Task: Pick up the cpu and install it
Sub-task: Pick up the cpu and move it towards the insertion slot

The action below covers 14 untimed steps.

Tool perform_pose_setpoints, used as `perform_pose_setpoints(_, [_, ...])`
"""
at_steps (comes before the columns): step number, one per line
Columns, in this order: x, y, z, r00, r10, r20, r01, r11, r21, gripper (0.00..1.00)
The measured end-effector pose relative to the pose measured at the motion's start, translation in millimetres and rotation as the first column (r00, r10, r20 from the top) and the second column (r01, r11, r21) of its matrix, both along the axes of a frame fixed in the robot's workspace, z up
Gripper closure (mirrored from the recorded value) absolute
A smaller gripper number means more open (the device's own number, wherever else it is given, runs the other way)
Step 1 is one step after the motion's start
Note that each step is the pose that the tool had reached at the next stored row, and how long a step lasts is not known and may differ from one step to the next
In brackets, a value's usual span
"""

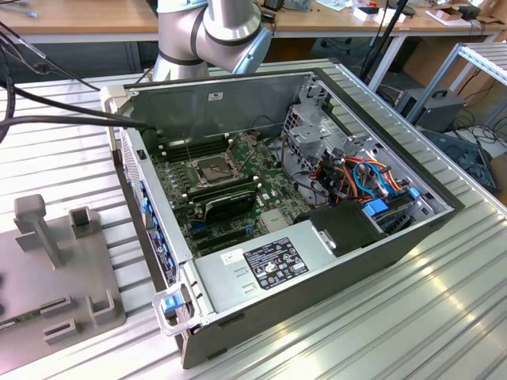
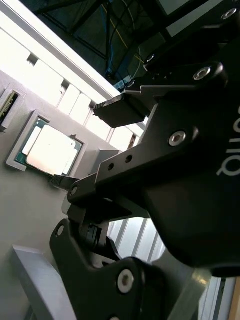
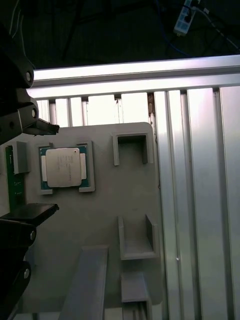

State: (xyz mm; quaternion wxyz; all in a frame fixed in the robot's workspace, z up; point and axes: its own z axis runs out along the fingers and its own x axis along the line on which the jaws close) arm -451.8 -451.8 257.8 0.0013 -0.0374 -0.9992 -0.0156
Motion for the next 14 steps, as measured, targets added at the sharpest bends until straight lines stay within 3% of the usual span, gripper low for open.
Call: perform_pose_setpoints(14, [0.0,0.0,-16.9,1.0000,0.000,-0.0001,0.000,1.0000,-0.0026,0.34])
